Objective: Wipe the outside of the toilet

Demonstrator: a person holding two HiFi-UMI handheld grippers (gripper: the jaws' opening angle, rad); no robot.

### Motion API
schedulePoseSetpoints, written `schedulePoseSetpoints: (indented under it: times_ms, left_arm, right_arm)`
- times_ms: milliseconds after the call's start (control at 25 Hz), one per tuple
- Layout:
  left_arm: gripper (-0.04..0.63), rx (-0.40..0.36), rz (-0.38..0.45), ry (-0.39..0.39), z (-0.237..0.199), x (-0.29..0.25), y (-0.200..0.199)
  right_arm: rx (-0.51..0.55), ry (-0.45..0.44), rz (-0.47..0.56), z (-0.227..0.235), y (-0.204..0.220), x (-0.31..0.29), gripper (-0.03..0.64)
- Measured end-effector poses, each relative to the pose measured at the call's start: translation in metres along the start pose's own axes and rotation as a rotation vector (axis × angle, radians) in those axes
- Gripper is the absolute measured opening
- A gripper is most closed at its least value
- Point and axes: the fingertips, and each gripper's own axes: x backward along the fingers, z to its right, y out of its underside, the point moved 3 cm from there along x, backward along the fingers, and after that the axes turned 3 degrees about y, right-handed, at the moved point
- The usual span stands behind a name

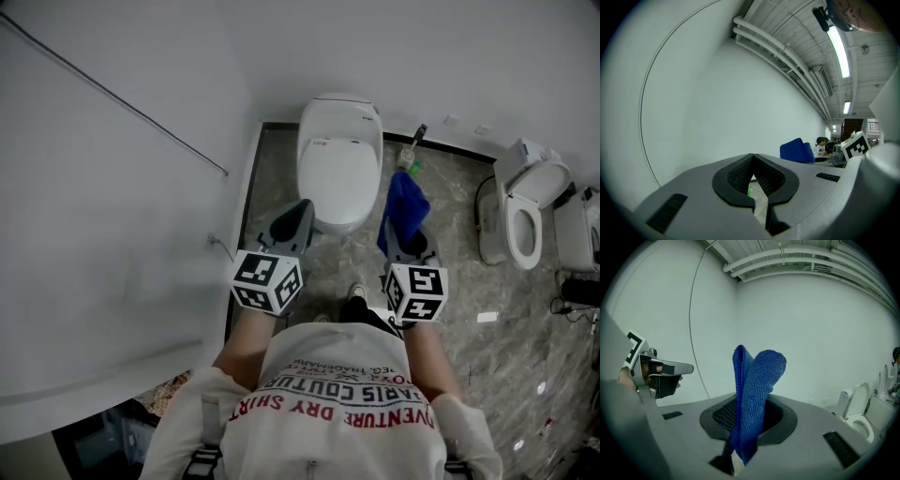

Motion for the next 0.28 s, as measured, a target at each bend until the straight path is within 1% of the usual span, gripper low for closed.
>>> schedulePoseSetpoints:
  times_ms: [280]
  left_arm:
    - [0.006,0.0,-0.015,-0.007,0.002,0.014,0.006]
  right_arm:
    - [0.003,-0.01,-0.002,-0.008,0.003,0.009,0.077]
